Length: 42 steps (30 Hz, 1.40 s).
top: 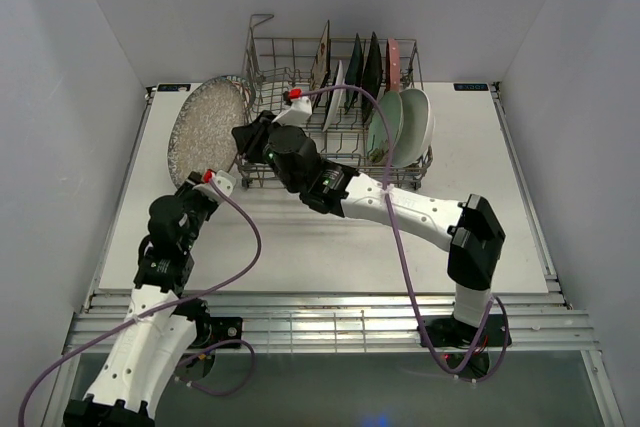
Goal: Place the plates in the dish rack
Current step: Pick up the plate from the corner of the board, then insert the plate into the dish rack.
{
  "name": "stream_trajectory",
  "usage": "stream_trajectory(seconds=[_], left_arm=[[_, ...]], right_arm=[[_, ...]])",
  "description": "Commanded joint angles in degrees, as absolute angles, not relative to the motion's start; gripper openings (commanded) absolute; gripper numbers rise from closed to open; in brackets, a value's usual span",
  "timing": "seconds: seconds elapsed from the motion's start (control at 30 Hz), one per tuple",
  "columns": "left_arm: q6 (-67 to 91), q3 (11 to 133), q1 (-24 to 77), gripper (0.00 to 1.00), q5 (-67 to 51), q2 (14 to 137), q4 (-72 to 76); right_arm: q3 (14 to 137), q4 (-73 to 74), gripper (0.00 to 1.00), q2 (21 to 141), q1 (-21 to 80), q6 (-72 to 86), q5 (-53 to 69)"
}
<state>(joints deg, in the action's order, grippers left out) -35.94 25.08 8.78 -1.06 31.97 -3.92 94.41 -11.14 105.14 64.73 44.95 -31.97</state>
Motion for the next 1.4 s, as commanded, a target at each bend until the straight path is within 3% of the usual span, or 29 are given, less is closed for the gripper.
stream_trajectory(seconds=[0.0, 0.7, 0.83, 1.1, 1.37], left_arm=[[-29.54, 31.81, 8.00, 0.00, 0.09, 33.92, -3.24], [-22.94, 51.15, 9.22, 0.00, -9.58, 46.04, -6.86], [-21.98, 54.13, 13.78, 0.00, -8.18, 49.91, -6.68], [-22.51, 59.32, 29.43, 0.00, 8.60, 57.47, -2.29], [-21.71, 64.42, 37.70, 0.00, 11.86, 64.77, -1.41]], right_arm=[[97.83, -27.68, 0.08, 96.07, 65.65, 42.20, -28.21], [91.15, -28.83, 0.08, 84.03, 65.65, 35.34, -35.50], [89.56, -28.65, 0.08, 81.92, 65.65, 33.32, -38.75], [86.66, -27.86, 0.08, 76.74, 65.65, 29.62, -42.18], [82.36, -24.26, 0.08, 68.39, 65.65, 23.74, -45.26]])
